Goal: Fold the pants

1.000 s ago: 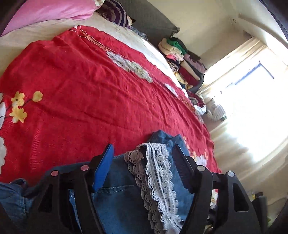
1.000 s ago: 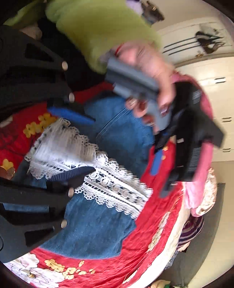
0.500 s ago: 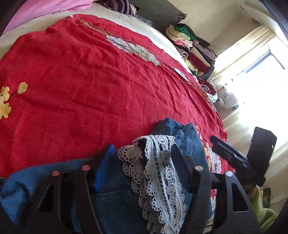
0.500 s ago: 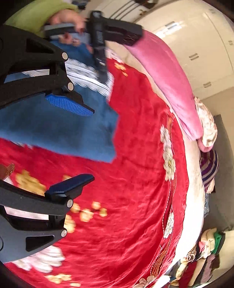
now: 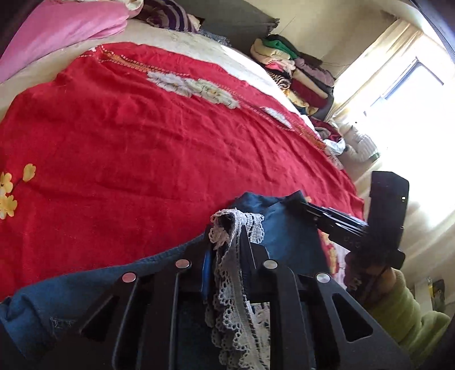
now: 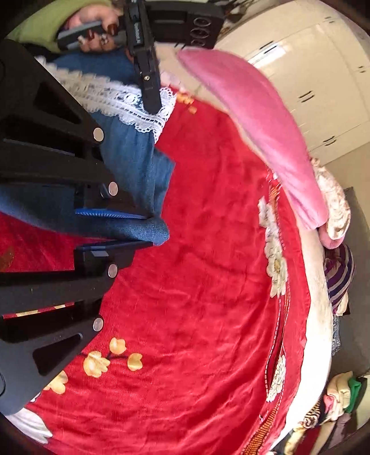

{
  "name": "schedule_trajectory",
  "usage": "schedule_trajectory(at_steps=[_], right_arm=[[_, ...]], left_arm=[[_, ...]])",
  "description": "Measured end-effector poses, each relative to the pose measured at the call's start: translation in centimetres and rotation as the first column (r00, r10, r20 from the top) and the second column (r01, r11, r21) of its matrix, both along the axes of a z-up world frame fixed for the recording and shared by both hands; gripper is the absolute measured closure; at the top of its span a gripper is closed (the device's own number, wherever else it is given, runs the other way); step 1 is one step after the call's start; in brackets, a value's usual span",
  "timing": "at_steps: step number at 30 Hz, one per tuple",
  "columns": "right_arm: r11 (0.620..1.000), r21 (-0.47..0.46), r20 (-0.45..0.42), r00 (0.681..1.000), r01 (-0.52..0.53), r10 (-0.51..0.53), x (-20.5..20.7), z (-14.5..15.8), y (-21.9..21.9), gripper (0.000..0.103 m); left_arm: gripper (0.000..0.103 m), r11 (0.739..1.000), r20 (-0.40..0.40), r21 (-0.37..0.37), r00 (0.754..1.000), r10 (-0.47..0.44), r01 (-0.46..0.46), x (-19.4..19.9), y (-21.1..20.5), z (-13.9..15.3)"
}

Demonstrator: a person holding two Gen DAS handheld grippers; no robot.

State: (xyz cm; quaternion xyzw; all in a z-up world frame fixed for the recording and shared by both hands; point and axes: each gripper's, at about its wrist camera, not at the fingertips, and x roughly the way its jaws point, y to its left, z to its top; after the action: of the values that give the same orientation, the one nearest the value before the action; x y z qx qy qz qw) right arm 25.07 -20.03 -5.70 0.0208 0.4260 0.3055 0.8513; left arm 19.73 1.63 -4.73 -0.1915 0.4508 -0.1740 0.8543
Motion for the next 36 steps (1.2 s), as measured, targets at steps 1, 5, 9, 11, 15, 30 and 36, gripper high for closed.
schedule_trajectory(at_steps=[1, 5, 9, 11, 15, 30, 36], right_arm=[[0.999, -0.045, 0.006, 1.000, 0.007, -0.006, -0.1, -0.3, 0.4, 0.089], [0.993, -0.117, 0.047, 0.999, 0.014, -0.009, -0.5, -0.4, 0.8, 0.074], [0.995, -0.093, 0.099, 0.995, 0.030, -0.020, -1.9, 1.0, -0.5, 0.051], [0.995, -0.096, 0.126, 0.992, 0.039, -0.026, -2.8, 1.8, -1.0, 0.044], [0.995, -0.086, 0.148, 0.989, 0.039, -0.026, -5.1, 2.8, -2.0, 0.034], [0.990, -0.138, 0.193, 0.981, 0.018, 0.009, -11.6, 4.1, -2.7, 0.017], [0.988, -0.156, 0.209, 0.977, -0.006, 0.039, -13.5, 4.2, -2.7, 0.016]], left_arm=[[0.086, 1.000, -0.008, 0.023, 1.000, 0.000, 0.000, 0.0, -0.1, -0.2], [0.074, 0.999, -0.012, 0.051, 1.000, 0.017, -0.016, -0.5, 0.6, -0.5], [0.070, 0.998, 0.010, 0.061, 1.000, 0.028, -0.028, -1.8, 1.4, 0.4], [0.062, 0.997, 0.019, 0.076, 0.999, 0.032, -0.033, -2.6, 1.5, 1.0], [0.045, 0.991, 0.056, 0.120, 0.997, 0.045, -0.052, -4.7, 1.7, 2.2], [0.011, 0.983, 0.093, 0.134, 0.989, 0.113, -0.125, -12.1, 1.6, 4.2], [0.011, 0.987, 0.060, 0.132, 0.995, 0.084, -0.092, -14.2, 0.3, 3.6]])
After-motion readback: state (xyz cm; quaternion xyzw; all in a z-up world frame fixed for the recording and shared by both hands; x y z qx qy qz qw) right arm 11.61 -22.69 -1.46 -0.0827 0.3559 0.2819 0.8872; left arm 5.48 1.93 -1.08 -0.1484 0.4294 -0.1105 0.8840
